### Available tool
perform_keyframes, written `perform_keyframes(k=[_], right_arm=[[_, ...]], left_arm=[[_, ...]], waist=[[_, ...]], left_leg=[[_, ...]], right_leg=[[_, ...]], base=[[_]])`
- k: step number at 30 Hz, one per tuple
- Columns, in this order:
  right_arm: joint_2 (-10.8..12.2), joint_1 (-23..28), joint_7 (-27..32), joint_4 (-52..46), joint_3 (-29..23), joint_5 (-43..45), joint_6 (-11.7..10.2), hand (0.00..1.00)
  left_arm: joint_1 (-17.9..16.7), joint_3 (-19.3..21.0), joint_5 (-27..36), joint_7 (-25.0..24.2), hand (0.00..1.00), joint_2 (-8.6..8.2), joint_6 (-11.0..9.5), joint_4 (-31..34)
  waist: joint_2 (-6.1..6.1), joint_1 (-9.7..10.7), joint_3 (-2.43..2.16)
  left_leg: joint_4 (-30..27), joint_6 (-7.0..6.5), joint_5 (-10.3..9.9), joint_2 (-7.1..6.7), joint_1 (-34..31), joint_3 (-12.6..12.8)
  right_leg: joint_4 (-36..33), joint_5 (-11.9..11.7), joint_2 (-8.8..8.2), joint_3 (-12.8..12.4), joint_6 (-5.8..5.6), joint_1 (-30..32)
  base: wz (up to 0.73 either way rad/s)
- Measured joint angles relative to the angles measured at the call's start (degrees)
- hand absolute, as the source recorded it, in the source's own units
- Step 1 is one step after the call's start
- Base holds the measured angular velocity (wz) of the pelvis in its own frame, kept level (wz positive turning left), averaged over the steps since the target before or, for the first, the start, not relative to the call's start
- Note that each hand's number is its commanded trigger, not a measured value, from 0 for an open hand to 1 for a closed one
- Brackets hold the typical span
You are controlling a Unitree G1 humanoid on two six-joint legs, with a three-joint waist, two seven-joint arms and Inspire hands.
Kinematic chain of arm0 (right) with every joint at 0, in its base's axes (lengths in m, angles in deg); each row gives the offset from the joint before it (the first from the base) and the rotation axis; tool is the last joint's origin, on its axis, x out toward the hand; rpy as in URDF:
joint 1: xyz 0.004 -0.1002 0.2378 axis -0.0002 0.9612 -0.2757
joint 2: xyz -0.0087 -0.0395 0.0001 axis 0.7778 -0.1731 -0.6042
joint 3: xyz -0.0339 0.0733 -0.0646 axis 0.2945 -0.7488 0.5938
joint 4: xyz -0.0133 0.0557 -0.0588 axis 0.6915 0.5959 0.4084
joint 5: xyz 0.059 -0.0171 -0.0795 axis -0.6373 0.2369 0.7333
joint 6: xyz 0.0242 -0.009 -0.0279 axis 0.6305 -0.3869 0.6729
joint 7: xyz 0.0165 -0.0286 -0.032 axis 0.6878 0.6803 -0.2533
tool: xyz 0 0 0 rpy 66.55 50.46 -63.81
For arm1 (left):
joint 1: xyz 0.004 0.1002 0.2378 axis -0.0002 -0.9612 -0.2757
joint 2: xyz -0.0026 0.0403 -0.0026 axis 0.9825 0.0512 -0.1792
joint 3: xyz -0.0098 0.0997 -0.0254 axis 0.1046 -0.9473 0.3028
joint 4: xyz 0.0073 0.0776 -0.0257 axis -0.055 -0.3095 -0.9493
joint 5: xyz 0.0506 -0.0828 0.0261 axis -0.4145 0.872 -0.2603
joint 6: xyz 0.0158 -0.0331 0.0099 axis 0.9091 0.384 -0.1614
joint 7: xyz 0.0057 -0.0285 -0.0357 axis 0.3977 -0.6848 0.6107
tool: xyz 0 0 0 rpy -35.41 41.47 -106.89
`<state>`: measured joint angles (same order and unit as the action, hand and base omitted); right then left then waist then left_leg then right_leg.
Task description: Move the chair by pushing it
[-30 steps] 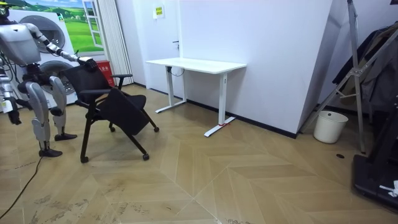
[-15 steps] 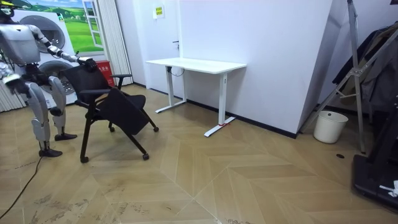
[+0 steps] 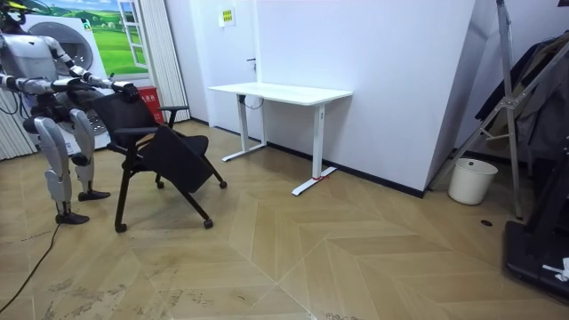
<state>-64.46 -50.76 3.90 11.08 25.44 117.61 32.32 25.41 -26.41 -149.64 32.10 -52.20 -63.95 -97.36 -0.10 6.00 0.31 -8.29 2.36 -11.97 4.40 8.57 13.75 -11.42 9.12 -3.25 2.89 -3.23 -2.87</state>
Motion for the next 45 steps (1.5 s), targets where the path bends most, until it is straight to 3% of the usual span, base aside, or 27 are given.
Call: perform_keyframes(k=[11,18,33,39,45], right_arm=[[-0.13,-3.25,-4.74,-0.17,4.52,5.28,-1.26,0.0],[-0.2,-3.28,-7.9,-0.13,6.98,4.93,-2.03,0.0],[-0.02,-3.95,-11.64,3.75,10.41,4.93,-4.2,0.0],[-0.04,-5.33,-9.53,7.51,10.49,4.47,-6.04,0.0],[-0.04,-5.44,-7.66,9.48,10.55,1.94,-6.07,0.0]], left_arm=[[1.28,-0.41,-0.1,0.91,1.0,0.02,-2.92,-0.07],[3.62,-2.46,0.02,0.31,1.0,0.51,-3.15,-0.25],[4.43,-3.33,-0.37,0.1,1.0,0.2,-4.84,-0.71],[4.63,-3.34,-0.35,0.25,1.0,0.19,-5.23,-1.21],[5.28,-3.34,-0.37,-0.54,1.0,-0.31,-5.61,-1.79]], waist=[[0.41,-1.77,0.34],[1.47,-2.68,0.99],[2.18,-3.27,0.93],[2.19,-3.24,0.92],[2.22,-3.21,0.9]], left_leg=[[0.08,0.0,0.0,0.02,-0.75,-1.56],[0.1,0.0,0.0,0.07,-0.93,-3.08],[0.12,0.0,0.0,0.1,-0.98,-4.58],[0.08,0.0,0.0,0.09,-0.88,-5.2],[-0.02,0.0,0.0,0.07,-0.96,-6.01]], right_leg=[[0.84,-0.06,0.04,0.55,0.09,0.02],[0.88,-0.06,0.04,1.8,0.09,-0.04],[1.01,-0.05,-0.01,2.48,0.09,-1.04],[1.1,-0.05,-0.02,3.03,0.09,-1.28],[1.92,-0.05,-0.11,4.53,0.09,-2.08]], base=[[0.03],[0.06],[0.05],[0.0],[0.07]])
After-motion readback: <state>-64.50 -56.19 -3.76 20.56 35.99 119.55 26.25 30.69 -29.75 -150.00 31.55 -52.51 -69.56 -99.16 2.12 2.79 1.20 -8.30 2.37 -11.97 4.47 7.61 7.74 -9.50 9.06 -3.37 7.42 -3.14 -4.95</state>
